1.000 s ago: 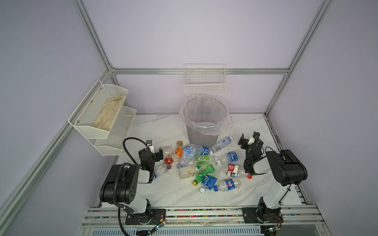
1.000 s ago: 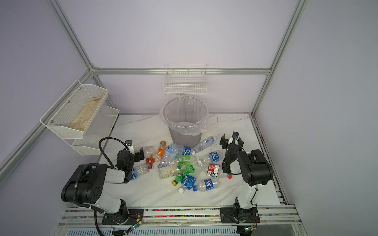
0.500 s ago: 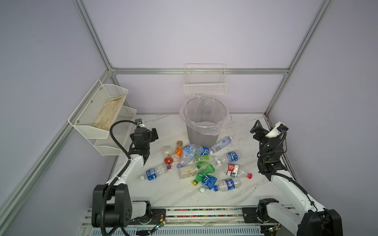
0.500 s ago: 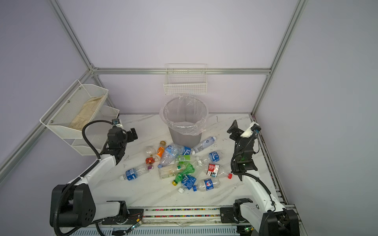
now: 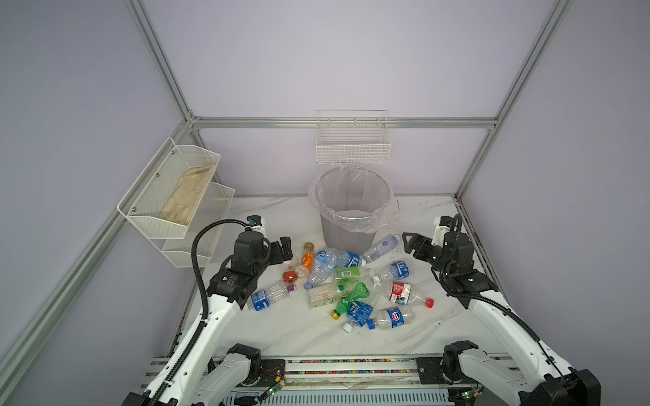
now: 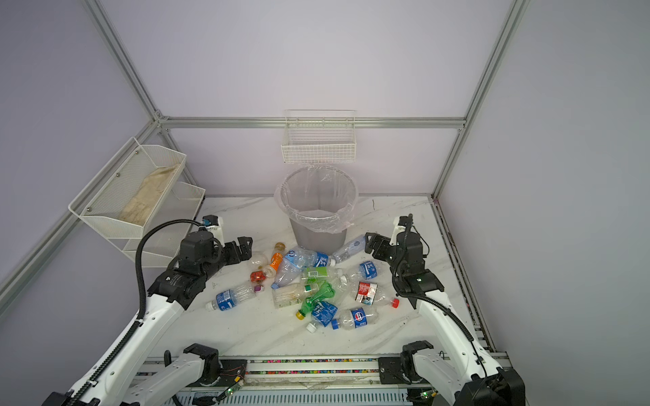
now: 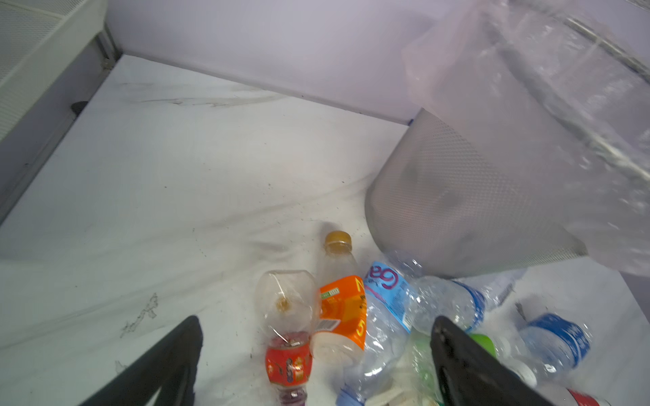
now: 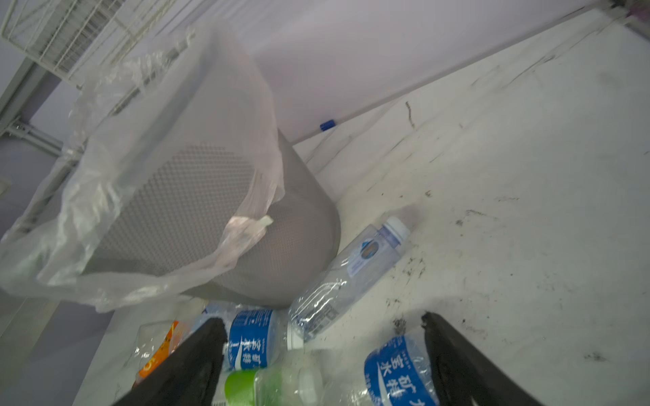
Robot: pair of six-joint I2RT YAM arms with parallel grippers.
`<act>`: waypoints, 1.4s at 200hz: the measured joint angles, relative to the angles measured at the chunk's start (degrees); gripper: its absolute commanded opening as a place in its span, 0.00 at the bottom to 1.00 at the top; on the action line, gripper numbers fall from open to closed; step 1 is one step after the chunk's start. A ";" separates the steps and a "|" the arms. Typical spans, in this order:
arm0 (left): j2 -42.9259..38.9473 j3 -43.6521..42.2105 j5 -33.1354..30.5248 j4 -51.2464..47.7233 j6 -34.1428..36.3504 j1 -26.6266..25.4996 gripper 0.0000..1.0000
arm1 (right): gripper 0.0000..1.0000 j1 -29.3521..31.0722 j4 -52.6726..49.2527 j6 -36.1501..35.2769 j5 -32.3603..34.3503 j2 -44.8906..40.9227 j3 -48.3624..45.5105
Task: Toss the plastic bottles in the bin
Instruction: 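Lower the left gripper onto the green soda bottle while the right gripper moves over, then close the left gripper on the green soda bottle and lift it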
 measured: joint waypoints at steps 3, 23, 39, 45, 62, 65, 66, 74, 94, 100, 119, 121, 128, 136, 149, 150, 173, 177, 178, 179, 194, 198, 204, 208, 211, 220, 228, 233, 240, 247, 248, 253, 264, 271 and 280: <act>-0.35 -0.17 -0.11 -0.35 -0.15 -0.70 1.00 | 0.87 0.50 -0.44 0.24 -0.22 -0.22 -0.26; -2.58 -1.95 -0.22 -2.16 -1.68 -6.05 1.00 | 0.86 4.04 -3.56 1.60 -1.68 -2.34 -2.14; -4.26 -4.07 -0.59 -3.06 -3.32 -10.93 1.00 | 0.85 6.67 -5.88 2.73 -1.75 -3.52 -2.67; -4.70 -4.85 -0.92 -3.15 -3.98 -12.85 1.00 | 0.85 7.43 -6.54 3.10 -1.64 -3.80 -2.69; -5.09 -6.91 -2.54 -3.04 -5.84 -19.87 1.00 | 0.84 9.27 -7.89 4.15 -1.31 -4.57 -2.69; -4.94 -7.19 -2.73 -3.02 -6.25 -21.33 1.00 | 0.84 9.53 -8.04 4.31 -1.29 -4.66 -2.69; -4.90 -7.23 -2.84 -3.02 -6.25 -21.66 1.00 | 0.84 9.57 -8.09 4.35 -1.29 -4.66 -2.69; -4.35 -7.74 -3.72 -2.89 -6.91 -25.22 1.00 | 0.84 10.05 -8.35 4.87 -1.27 -4.70 -2.69; -1.20 -7.85 -6.08 -1.53 -7.76 -33.94 1.00 | 0.83 10.75 -8.28 6.05 -1.29 -4.46 -2.78; 0.22 -7.85 -6.71 -0.63 -7.78 -36.52 1.00 | 0.83 10.84 -8.28 6.51 -1.27 -4.35 -2.86; 5.49 -7.78 -7.74 2.12 -7.58 -42.27 0.96 | 0.82 11.02 -8.28 7.67 -0.90 -4.37 -3.45; 6.19 -7.76 -7.76 2.29 -7.54 -42.86 0.96 | 0.82 11.02 -8.28 7.82 -0.81 -4.35 -3.52; 8.44 -7.67 -7.93 2.95 -7.23 -44.33 0.94 | 0.82 11.02 -8.26 8.11 -0.66 -4.37 -3.67; 11.17 -7.67 -8.11 3.69 -6.99 -45.68 0.92 | 0.82 11.02 -8.31 8.31 -0.35 -4.37 -3.80; 15.32 -7.61 -8.15 4.17 -6.08 -47.45 0.88 | 0.82 11.02 -8.31 8.33 -0.09 -4.37 -3.80; 15.78 -7.61 -8.13 4.22 -6.03 -47.60 0.88 | 0.82 11.02 -8.31 8.33 -0.04 -4.37 -3.80; 20.33 -6.93 -7.91 4.20 -4.59 -49.07 0.86 | 0.82 11.02 -8.72 8.15 0.17 -4.17 -3.58; 20.79 -6.69 -7.91 4.26 -4.37 -49.20 0.86 | 0.82 11.02 -8.81 8.09 0.26 -4.09 -3.52; 20.87 -6.64 -7.91 4.28 -4.31 -49.20 0.86 | 0.82 11.02 -8.83 8.09 0.31 -4.07 -3.52; 21.00 -6.56 -7.89 4.33 -4.17 -49.20 0.86 | 0.82 11.02 -8.87 8.07 0.33 -4.04 -3.50; 21.90 -5.64 -7.89 4.68 -3.37 -49.24 0.86 | 0.82 11.02 -9.35 8.00 0.96 -3.89 -3.37; 22.10 -5.33 -7.89 4.74 -3.08 -49.24 0.86 | 0.82 11.02 -9.49 8.00 1.18 -3.91 -3.37; 22.38 -4.87 -7.91 4.90 -2.86 -49.24 0.85 | 0.82 11.02 -9.64 7.98 1.38 -3.89 -3.37; 22.62 -4.55 -7.91 5.05 -2.67 -49.24 0.85 | 0.82 11.02 -9.68 7.93 1.51 -3.89 -3.37; 22.80 -4.31 -7.93 5.09 -2.58 -49.24 0.85 | 0.82 11.02 -9.70 7.93 1.68 -3.87 -3.37; 23.47 -3.56 -8.09 5.35 -2.36 -49.24 0.84 | 0.82 11.02 -9.73 7.80 1.90 -3.87 -3.37; 24.24 -2.91 -8.26 5.66 -2.05 -49.24 0.84 | 0.82 11.02 -9.73 7.76 2.12 -3.87 -3.37; 24.81 -2.56 -8.35 5.97 -1.92 -49.24 0.83 | 0.82 11.02 -9.73 7.72 2.23 -3.87 -3.37; 25.49 -2.19 -8.55 6.25 -1.62 -49.24 0.82 | 0.82 11.02 -9.75 7.61 2.36 -3.85 -3.34; 26.25 -1.86 -8.83 6.36 -1.36 -49.24 0.81 | 0.83 11.02 -9.77 7.54 2.54 -3.85 -3.34; 26.32 -1.84 -8.87 6.38 -1.31 -49.24 0.81 | 0.83 11.02 -9.77 7.52 2.58 -3.85 -3.34; 26.84 -1.70 -9.11 6.51 -1.16 -49.24 0.80 | 0.82 11.02 -9.79 7.41 2.75 -3.85 -3.34; 27.85 -1.49 -9.66 6.58 -0.94 -49.24 0.79 | 0.82 11.02 -9.86 7.21 3.19 -3.87 -3.34; 28.83 -1.22 -10.10 6.64 -0.92 -49.24 0.77 | 0.82 11.02 -9.88 7.15 3.39 -3.89 -3.34; 30.23 -0.83 -10.86 6.69 -0.87 -49.24 0.76 | 0.83 11.02 -9.97 7.13 3.67 -4.00 -3.32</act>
